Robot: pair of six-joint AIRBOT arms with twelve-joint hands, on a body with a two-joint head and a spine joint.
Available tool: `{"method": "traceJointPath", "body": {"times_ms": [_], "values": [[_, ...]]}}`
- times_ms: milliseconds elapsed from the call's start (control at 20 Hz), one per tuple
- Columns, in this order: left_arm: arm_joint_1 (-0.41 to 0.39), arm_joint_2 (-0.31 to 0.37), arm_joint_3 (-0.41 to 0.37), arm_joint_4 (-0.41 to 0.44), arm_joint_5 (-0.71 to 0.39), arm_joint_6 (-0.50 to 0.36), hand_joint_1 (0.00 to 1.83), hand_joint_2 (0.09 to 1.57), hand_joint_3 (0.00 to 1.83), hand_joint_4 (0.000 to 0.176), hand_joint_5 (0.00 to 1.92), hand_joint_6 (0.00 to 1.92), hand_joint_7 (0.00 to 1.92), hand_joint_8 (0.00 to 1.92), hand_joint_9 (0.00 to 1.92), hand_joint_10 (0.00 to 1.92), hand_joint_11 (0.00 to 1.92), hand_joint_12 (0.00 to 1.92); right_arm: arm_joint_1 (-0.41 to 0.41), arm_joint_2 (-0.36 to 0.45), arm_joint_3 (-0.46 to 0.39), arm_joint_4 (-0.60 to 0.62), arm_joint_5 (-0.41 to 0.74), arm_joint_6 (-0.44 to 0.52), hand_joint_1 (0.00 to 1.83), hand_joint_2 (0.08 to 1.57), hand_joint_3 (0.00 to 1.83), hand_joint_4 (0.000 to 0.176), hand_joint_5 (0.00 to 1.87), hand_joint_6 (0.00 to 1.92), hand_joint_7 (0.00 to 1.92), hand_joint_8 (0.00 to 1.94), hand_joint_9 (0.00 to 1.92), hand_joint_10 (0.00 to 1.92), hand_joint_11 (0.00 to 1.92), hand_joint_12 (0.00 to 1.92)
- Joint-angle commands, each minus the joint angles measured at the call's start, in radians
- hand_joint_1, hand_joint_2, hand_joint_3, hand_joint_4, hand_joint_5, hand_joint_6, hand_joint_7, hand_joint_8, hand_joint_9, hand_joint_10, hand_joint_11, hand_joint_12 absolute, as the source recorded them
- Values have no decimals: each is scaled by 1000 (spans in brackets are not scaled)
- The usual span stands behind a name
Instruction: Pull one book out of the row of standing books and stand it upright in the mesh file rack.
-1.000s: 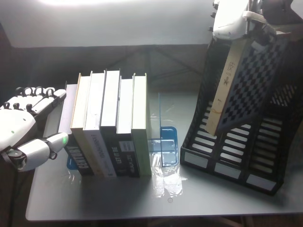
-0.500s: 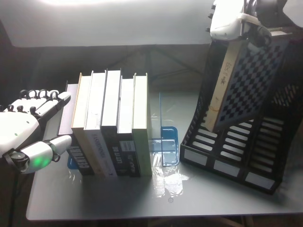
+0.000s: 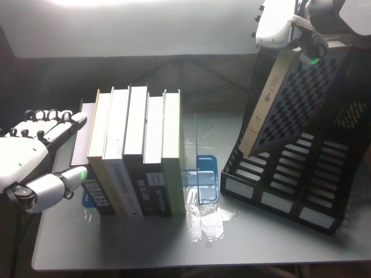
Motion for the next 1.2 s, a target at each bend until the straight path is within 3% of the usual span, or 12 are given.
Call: {"method": "traceJointPath", "body": {"times_ms": [0, 100, 150, 200, 250, 300, 350, 450, 500, 600, 1000, 1150], "values": [[-5, -1, 6, 1, -117, -3, 216, 1451, 0, 60, 0, 0, 0, 0, 0, 0, 0, 0, 3, 7, 5, -35, -109, -16, 1233, 1257, 2, 0, 718, 1127, 766, 1639, 680, 1858, 456, 1918], [-5, -2, 7, 1, -117, -6, 216, 1450, 0, 61, 0, 0, 0, 0, 0, 0, 0, 0, -3, 6, 8, -35, -110, -16, 1321, 1228, 0, 0, 782, 1025, 826, 1465, 660, 1700, 547, 1921], [-5, -2, 7, 1, -117, -9, 218, 1454, 1, 55, 3, 1, 0, 0, 0, 0, 0, 0, -5, 5, 12, -35, -110, -16, 1261, 1194, 0, 0, 865, 943, 858, 1500, 862, 1771, 686, 1921], [-4, -3, 7, 1, -117, -9, 219, 1451, 0, 54, 7, 3, 0, 0, 0, 0, 0, 0, -5, 7, 15, -35, -110, -16, 1352, 1165, 0, 0, 931, 802, 916, 1368, 774, 1511, 626, 1851], [-4, -3, 7, 1, -117, -9, 218, 1448, 0, 58, 6, 2, 0, 0, 0, 0, 0, 0, -5, 8, 17, -35, -110, -16, 1320, 1272, 17, 0, 698, 1115, 719, 1675, 557, 1728, 479, 1907], [-4, -3, 8, 1, -117, -10, 200, 1450, 0, 60, 0, 0, 0, 0, 0, 0, 0, 0, -5, 8, 19, -35, -110, -16, 1216, 1278, 13, 0, 704, 1152, 695, 1766, 804, 1882, 694, 1918], [-4, -4, 8, 1, -116, -11, 197, 1453, 1, 55, 0, 0, 0, 0, 0, 0, 0, 0, -5, 8, 20, -35, -110, -16, 1171, 1179, 0, 0, 887, 1105, 994, 1906, 1030, 1913, 950, 1920], [-4, -5, 9, 2, -117, -13, 194, 1450, 0, 57, 0, 0, 0, 0, 0, 0, 0, 0, -5, 7, 20, -35, -111, -16, 1254, 1125, 0, 0, 996, 801, 983, 1242, 777, 1449, 518, 1909], [-4, -5, 10, 3, -117, -14, 211, 1448, 0, 53, 9, 3, 0, 0, 0, 0, 0, 0, -5, 6, 20, -35, -113, -16, 1271, 1083, 0, 0, 704, 664, 689, 745, 577, 1119, 218, 1744], [-4, -5, 10, 3, -116, -14, 209, 1444, 0, 50, 17, 6, 0, 0, 0, 0, 0, 0, -5, 6, 20, -35, -115, -16, 1204, 1063, 0, 0, 439, 603, 572, 306, 403, 1032, 51, 1717], [-4, -6, 10, 3, -115, -15, 190, 1451, 1, 62, 2, 0, 0, 0, 0, 0, 0, 0, -14, 23, 0, -35, -115, -16, 1207, 995, 0, 0, 302, 286, 289, 0, 13, 964, 0, 1619], [-4, -6, 8, 1, -114, -15, 198, 1446, 0, 56, 6, 2, 0, 0, 0, 0, 0, 0, -14, 43, -28, -35, -116, -16, 1151, 1007, 2, 0, 141, 162, 127, 0, 0, 543, 0, 1210]]}}
